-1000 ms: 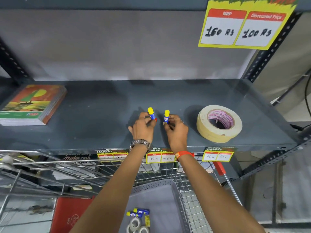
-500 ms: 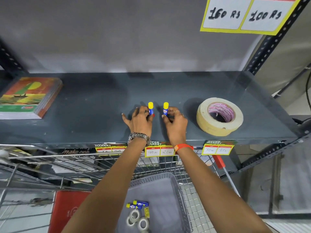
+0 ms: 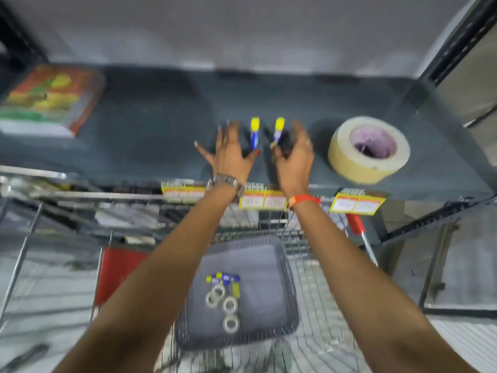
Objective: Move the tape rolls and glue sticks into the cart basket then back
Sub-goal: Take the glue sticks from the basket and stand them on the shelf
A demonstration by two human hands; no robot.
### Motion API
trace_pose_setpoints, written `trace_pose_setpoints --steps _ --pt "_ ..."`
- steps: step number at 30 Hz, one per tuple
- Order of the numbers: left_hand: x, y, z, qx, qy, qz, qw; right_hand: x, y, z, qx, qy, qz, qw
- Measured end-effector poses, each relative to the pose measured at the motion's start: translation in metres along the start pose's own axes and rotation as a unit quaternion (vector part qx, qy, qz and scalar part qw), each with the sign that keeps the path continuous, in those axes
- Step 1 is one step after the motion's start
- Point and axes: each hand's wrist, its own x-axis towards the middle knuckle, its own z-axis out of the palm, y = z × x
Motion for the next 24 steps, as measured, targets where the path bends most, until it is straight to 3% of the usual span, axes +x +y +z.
trace_pose_setpoints --steps 3,4,6,8,11,13,18,24 --pt "-0.05 -0.028 -0.005 -0.048 0.09 0.06 0.993 -0.046 -0.003 -0.014 0.044 0.122 -0.111 0.985" --pt "-0.074 -0.043 -0.003 -0.067 0.107 0.085 0.988 -0.069 0.002 -0.016 0.037 0.128 -0.147 0.98" --pt "-0.126 -0.081 0.01 -0.059 0.09 0.098 0.989 -0.115 0.019 -0.015 -0.017 0.049 -0.2 0.978" --pt "-0.171 -0.127 0.031 -0.025 0.025 0.042 0.998 -0.152 0.051 -0.001 -0.092 -0.115 -0.191 0.971" --pt "-0.208 -0.18 0.062 -0.036 -0.072 -0.136 0.987 -0.182 0.103 0.026 -0.188 -0.352 -0.098 0.911" --pt "-0.216 -0.204 0.076 -0.06 -0.122 -0.26 0.956 -0.196 0.13 0.043 -0.205 -0.443 -0.026 0.872" --pt "-0.205 -0.25 0.115 -0.03 -0.168 -0.386 0.907 -0.218 0.17 0.084 -0.224 -0.504 0.027 0.834" --pt "-0.189 -0.277 0.156 -0.024 -0.218 -0.42 0.88 -0.242 0.2 0.118 -0.241 -0.494 0.002 0.835"
